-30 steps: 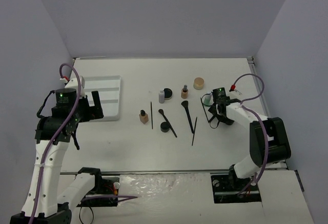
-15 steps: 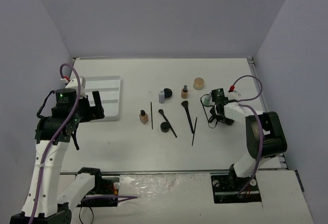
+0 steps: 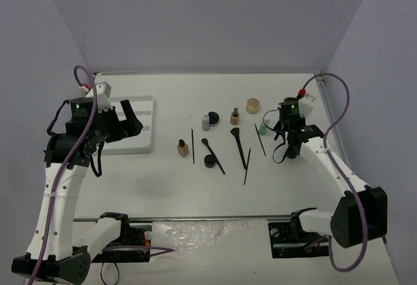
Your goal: Organize the makeup
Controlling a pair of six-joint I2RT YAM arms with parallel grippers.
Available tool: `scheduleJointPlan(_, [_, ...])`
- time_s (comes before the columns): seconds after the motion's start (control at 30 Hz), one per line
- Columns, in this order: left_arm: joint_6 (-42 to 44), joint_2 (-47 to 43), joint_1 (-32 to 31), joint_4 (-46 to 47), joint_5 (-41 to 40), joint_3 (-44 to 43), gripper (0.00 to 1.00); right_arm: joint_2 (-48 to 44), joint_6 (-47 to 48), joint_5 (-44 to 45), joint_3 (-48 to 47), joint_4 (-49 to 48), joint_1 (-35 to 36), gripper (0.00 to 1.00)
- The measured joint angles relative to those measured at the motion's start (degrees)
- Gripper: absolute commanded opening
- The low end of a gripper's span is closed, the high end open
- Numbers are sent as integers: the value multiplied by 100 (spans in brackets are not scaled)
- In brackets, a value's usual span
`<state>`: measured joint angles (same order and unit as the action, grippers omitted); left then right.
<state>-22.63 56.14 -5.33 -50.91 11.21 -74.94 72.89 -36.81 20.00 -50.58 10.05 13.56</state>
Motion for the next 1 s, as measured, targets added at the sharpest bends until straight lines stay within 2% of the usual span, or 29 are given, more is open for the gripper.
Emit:
scheduleJointPlan(0.17, [-546,449,-555,429,419,-429,97,-982,1075,-726,-652,-170,516,0])
scheduleJointPlan(0.3, [-933,821,-1251,806,442,-632,97,-1347,1594,-1478,-816,-492,766,0])
scheduleJointPlan(0.47, [-1378,1357,-2120,1516,300,-756,96,-1183,1913,-2224,-884,-845,1458,0])
scheduleJointPlan(0.7, [-1814,1867,-2958,2404,-202,-758,90,-774,1974,-2727,-886,-1298,2149,0])
scheduleJointPlan(1.0, [-2070,2055,-3290,3253,-706,-743,81,-548,1867,-2967,-886,-1686,2577,0])
